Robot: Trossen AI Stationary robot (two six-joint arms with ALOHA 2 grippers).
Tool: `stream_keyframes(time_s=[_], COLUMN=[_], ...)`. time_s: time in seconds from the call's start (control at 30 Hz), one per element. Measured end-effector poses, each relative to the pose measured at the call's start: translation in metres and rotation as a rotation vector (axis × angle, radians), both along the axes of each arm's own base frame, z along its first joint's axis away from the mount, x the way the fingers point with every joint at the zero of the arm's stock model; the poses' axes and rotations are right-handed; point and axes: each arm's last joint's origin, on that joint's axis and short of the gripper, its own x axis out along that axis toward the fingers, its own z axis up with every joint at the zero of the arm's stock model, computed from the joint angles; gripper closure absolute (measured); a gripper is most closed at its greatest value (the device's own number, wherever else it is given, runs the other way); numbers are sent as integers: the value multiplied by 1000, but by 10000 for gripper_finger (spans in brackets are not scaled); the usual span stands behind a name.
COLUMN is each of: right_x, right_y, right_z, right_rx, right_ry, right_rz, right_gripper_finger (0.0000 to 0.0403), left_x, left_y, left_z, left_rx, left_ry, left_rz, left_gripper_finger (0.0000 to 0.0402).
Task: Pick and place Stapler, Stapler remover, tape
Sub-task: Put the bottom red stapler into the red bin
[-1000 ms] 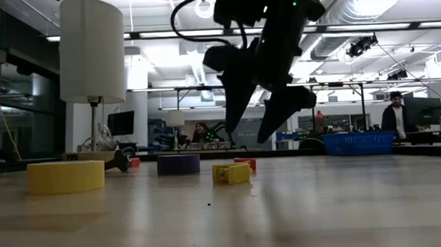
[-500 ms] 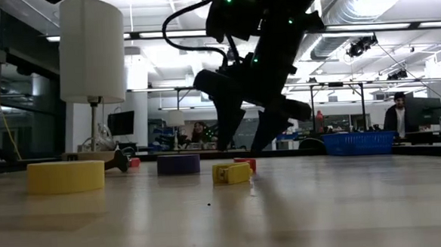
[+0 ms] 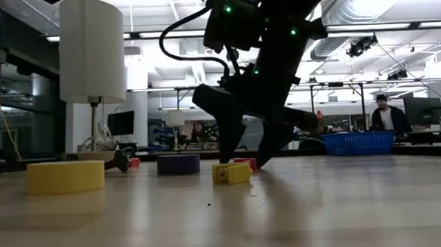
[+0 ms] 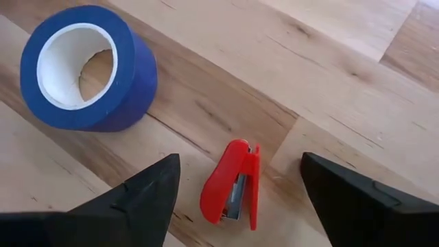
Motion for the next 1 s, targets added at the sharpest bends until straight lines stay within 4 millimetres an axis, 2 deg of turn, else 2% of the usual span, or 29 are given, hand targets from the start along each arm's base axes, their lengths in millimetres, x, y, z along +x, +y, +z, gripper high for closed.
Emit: stream_keyframes(time_s=[0.47, 1.0], right_x=[-5, -8], right_y=[12, 18], right_z=[-3, -4], right_rx=[29, 48], right_ry=[35, 67], right_rz=[25, 44], right_gripper_finger=[186, 216], left_x=[-1, -1], left_y=[0, 0], left_z=[-2, -2], left_rx=[3, -4], left_ry=[23, 28], left_rz=[-14, -27], left_gripper_finger=[195, 195])
